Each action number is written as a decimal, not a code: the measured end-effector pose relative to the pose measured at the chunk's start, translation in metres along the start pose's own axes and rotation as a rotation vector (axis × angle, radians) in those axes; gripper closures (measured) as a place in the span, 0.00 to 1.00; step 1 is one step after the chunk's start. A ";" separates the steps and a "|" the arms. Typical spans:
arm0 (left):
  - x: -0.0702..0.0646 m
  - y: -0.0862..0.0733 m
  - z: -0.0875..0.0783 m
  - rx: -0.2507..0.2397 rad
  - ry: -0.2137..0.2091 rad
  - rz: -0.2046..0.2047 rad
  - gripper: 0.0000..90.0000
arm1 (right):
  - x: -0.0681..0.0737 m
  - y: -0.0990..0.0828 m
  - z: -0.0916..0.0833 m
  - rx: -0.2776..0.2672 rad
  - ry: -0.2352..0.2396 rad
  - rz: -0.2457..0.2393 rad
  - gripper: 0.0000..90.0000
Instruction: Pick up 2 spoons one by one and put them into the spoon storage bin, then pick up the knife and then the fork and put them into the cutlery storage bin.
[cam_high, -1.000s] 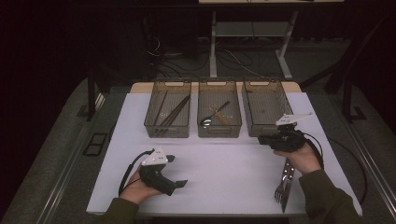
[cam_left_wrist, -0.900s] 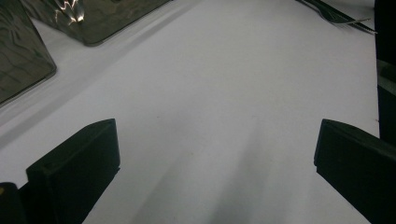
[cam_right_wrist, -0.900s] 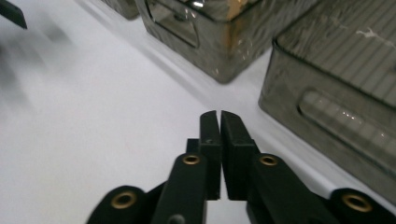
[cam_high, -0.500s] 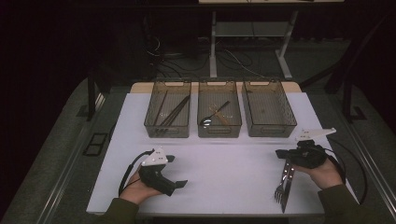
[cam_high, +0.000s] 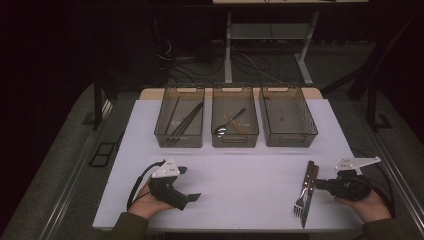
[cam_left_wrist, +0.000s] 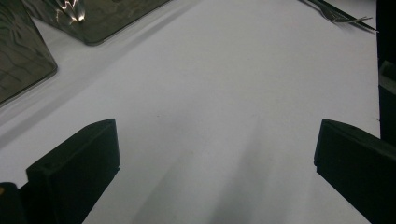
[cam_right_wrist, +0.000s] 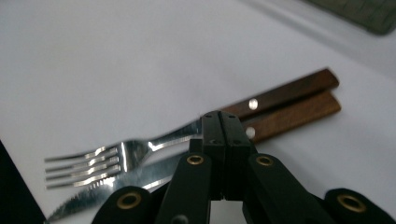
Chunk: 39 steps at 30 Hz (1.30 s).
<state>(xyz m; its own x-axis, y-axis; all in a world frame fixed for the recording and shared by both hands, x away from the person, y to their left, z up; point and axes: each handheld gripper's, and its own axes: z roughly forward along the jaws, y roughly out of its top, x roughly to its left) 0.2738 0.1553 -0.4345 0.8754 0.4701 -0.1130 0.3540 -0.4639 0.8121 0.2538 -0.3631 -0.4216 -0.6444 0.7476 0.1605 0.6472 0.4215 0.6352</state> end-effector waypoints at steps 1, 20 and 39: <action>0.000 0.000 0.000 0.001 0.000 0.001 0.00 | 0.000 -0.003 0.001 0.009 0.000 0.001 0.99; 0.000 0.000 0.000 0.003 0.000 0.000 0.00 | 0.007 -0.013 0.014 0.082 0.035 -0.065 0.99; -0.001 0.000 0.002 0.003 0.000 -0.002 0.00 | 0.012 -0.007 0.021 0.077 0.039 -0.090 0.99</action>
<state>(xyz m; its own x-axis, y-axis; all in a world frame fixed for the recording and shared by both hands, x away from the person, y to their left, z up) 0.2739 0.1537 -0.4352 0.8748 0.4707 -0.1145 0.3563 -0.4650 0.8104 0.2499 -0.3466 -0.4402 -0.7154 0.6854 0.1358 0.6148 0.5252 0.5884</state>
